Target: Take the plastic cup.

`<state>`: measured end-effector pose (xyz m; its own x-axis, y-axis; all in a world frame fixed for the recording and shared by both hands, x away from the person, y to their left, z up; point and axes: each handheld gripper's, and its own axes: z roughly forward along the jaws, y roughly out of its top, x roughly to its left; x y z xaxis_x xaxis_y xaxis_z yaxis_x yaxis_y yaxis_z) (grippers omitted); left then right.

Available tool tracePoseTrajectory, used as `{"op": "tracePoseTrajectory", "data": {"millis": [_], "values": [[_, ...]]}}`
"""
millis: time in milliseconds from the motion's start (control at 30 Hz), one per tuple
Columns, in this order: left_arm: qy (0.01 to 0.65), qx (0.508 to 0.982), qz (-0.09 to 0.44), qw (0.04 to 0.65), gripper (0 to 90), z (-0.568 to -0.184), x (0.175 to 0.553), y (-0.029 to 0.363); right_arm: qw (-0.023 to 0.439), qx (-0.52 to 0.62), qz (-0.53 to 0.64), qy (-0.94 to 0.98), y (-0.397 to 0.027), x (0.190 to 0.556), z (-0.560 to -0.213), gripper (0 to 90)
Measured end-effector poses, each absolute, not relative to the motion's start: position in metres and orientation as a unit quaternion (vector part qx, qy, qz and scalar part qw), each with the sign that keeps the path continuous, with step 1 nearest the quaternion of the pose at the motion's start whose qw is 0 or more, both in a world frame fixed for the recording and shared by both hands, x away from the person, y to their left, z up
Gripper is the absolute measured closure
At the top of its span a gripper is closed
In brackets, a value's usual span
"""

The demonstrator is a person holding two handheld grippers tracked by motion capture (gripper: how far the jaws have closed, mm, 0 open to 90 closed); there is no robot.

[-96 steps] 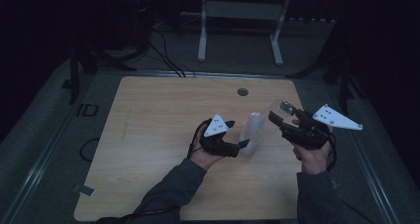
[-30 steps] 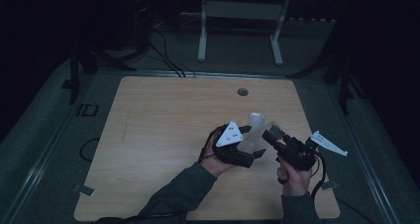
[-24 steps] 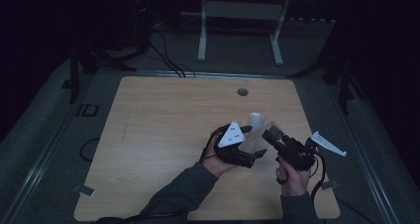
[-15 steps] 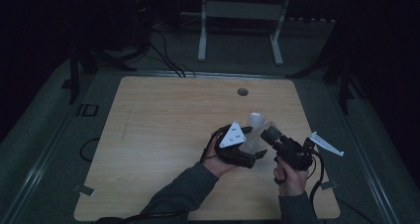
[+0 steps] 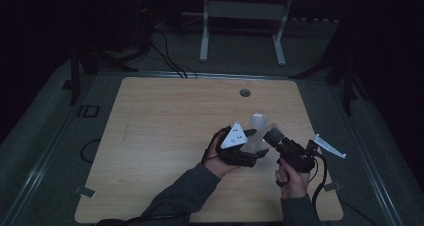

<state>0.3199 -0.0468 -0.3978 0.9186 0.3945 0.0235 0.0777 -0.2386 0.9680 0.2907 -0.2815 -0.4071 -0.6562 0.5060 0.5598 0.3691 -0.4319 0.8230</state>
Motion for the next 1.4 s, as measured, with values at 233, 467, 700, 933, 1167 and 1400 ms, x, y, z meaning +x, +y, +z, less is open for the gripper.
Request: {"op": "tracePoseTrajectory", "data": {"millis": [233, 467, 700, 933, 1167, 1400], "values": [[0.147, 0.778, 0.129, 0.597, 30.9, -0.395, 0.322, -0.043, 0.051, 0.400, 0.731, 0.550, -0.285, 0.290, -0.406, 31.3], [0.144, 0.780, 0.130, 0.595, 31.2, -0.392, 0.324, -0.036, 0.052, 0.380, 0.721, 0.577, -0.293, 0.288, -0.405, 31.3], [0.142, 0.781, 0.134, 0.593, 31.3, -0.389, 0.326, -0.030, 0.060, 0.356, 0.695, 0.622, -0.299, 0.288, -0.401, 33.3], [0.135, 0.788, 0.133, 0.586, 31.3, -0.387, 0.328, -0.024, 0.067, 0.328, 0.665, 0.668, -0.306, 0.293, -0.393, 33.9], [0.130, 0.792, 0.129, 0.582, 31.3, -0.385, 0.329, -0.023, 0.074, 0.310, 0.638, 0.701, -0.310, 0.297, -0.387, 33.9], [0.123, 0.799, 0.120, 0.576, 31.3, -0.384, 0.331, -0.021, 0.084, 0.290, 0.592, 0.747, -0.316, 0.304, -0.377, 33.8]]}}
